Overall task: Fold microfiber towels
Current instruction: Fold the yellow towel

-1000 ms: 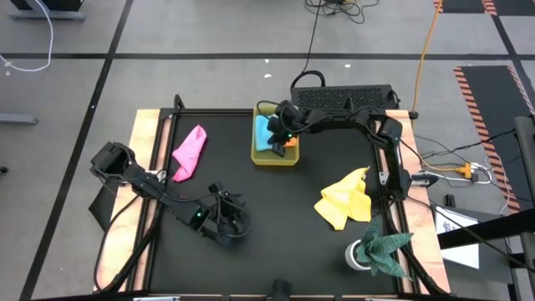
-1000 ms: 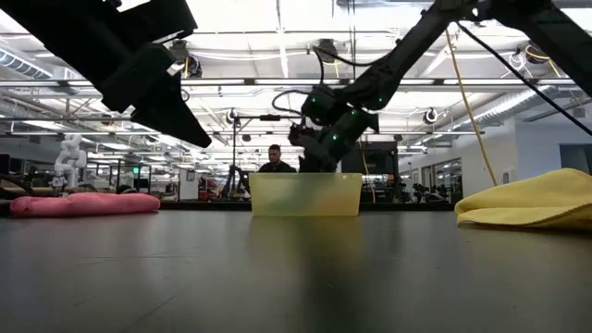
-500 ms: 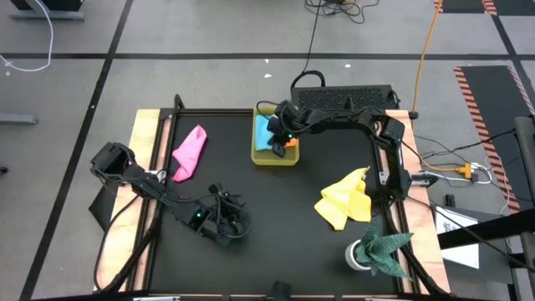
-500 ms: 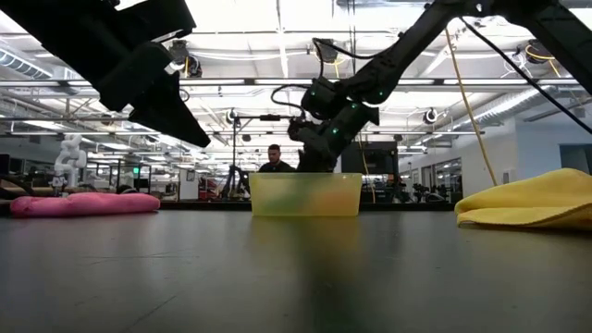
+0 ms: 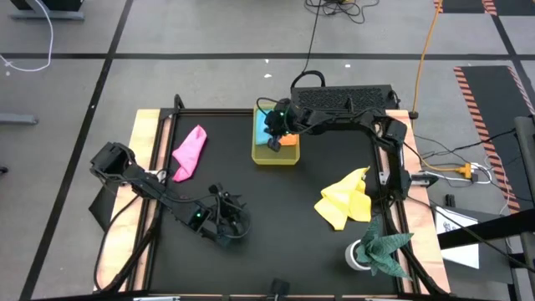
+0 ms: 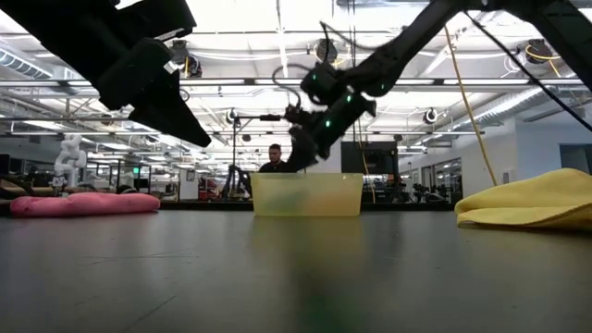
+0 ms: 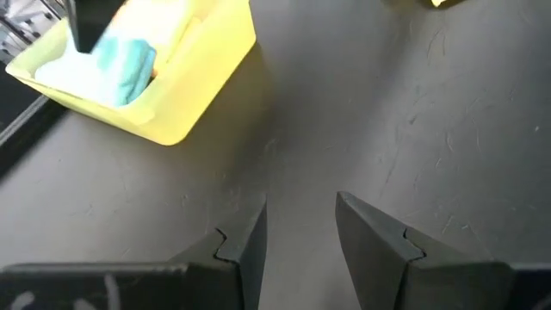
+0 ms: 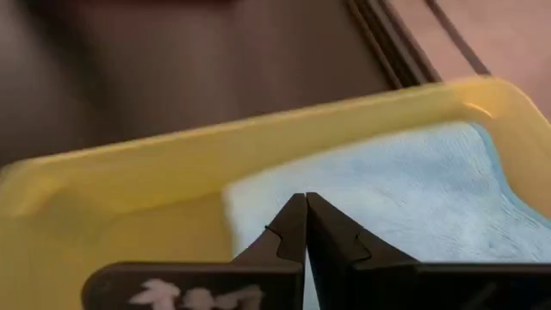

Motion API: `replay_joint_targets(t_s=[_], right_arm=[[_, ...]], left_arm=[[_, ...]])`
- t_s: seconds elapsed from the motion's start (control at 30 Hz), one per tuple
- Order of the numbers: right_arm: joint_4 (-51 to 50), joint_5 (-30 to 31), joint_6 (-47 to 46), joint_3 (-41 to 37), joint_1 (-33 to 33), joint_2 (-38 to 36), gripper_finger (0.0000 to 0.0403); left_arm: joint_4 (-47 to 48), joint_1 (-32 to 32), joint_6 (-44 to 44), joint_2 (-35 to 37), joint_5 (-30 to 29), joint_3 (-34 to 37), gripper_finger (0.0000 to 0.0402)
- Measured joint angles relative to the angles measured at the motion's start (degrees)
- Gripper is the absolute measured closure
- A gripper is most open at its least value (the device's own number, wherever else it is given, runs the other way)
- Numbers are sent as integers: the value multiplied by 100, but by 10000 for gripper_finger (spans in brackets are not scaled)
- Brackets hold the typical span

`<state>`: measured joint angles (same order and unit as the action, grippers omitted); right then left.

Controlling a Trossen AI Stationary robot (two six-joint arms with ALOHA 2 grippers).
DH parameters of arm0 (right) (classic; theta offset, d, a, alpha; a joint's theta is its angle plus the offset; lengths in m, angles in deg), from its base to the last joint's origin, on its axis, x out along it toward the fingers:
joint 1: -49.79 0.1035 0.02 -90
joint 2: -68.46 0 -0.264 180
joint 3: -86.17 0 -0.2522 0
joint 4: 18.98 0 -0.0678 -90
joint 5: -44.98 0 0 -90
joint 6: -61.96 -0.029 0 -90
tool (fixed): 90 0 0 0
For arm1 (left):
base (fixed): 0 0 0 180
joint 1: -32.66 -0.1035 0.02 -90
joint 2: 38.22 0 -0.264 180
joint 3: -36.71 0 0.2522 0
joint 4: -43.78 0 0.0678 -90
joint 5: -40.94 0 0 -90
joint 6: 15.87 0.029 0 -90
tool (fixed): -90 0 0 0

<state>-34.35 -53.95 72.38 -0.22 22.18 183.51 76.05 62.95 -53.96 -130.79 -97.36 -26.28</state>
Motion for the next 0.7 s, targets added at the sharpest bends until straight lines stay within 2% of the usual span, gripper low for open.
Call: replay_joint_targets(t_s=[0.17,0.33,0.53,0.7], right_arm=[[-841,-8,120,0,326,-587,403],[-2486,228,35,-122,937,-1242,403],[-3125,1155,-562,-1398,2100,-2393,403],[-2652,1798,-1479,-2971,3142,-3469,403]], left_arm=[[0,60,-82,0,56,0,259],[-27,178,-169,0,49,0,259],[-190,249,-163,0,17,0,259],[-216,236,-116,0,-118,0,259]])
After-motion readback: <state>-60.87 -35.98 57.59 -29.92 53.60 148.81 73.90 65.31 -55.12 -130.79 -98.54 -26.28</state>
